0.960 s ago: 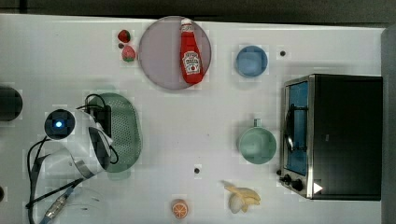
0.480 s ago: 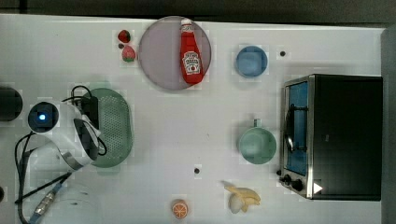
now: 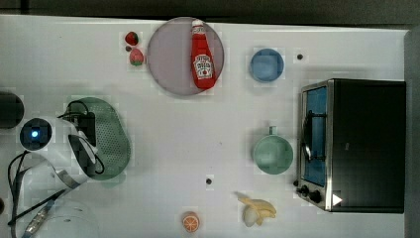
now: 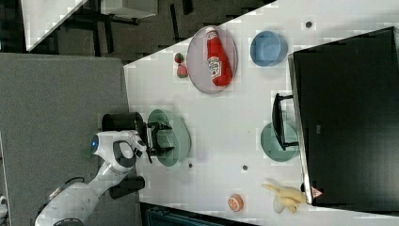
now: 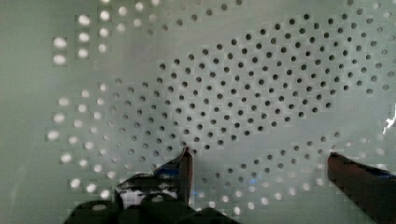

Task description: Drag strainer right to left.

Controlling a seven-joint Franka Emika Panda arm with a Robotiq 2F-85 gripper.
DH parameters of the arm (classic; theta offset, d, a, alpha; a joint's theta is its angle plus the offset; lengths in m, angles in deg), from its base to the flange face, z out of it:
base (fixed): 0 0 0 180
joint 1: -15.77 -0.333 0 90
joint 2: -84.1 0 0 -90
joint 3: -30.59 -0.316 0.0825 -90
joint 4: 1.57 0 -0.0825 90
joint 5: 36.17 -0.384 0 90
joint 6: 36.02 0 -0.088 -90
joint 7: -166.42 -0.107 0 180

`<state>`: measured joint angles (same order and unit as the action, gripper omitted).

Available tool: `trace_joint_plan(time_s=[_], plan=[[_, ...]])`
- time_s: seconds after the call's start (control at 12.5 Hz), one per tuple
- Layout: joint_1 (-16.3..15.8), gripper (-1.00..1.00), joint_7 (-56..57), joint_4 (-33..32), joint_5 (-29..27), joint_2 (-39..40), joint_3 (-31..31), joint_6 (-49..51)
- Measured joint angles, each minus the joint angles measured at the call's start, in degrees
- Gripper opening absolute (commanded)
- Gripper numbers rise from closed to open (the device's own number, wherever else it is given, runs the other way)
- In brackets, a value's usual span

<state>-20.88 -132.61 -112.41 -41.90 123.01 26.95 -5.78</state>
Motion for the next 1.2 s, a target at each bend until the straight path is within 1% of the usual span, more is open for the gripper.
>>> trace_joint_plan(time_s=[0.4,0.48,0.64,0.8,0.96,1.04,1.2], plan=[[-1.4,1.00,-1.1,1.2,1.2,0.3,0.2,0.2],[-1.3,1.00,-0.9,1.7,1.2,0.3,0.3,1.6],[-1.3,1.00,0.6,1.6,1.4,-1.6,1.3,9.5],[-1.6,1.00,7.3,-0.2,1.3,-6.9,3.1,17.4],[-2.6,1.00,15.7,-1.0,1.8,-13.6,6.9,21.7],[-2.3,1.00,19.4,-1.2,1.3,-17.9,8.3,23.8],[-2.2,1.00,27.3,-0.5,0.6,-25.9,13.2,26.8]])
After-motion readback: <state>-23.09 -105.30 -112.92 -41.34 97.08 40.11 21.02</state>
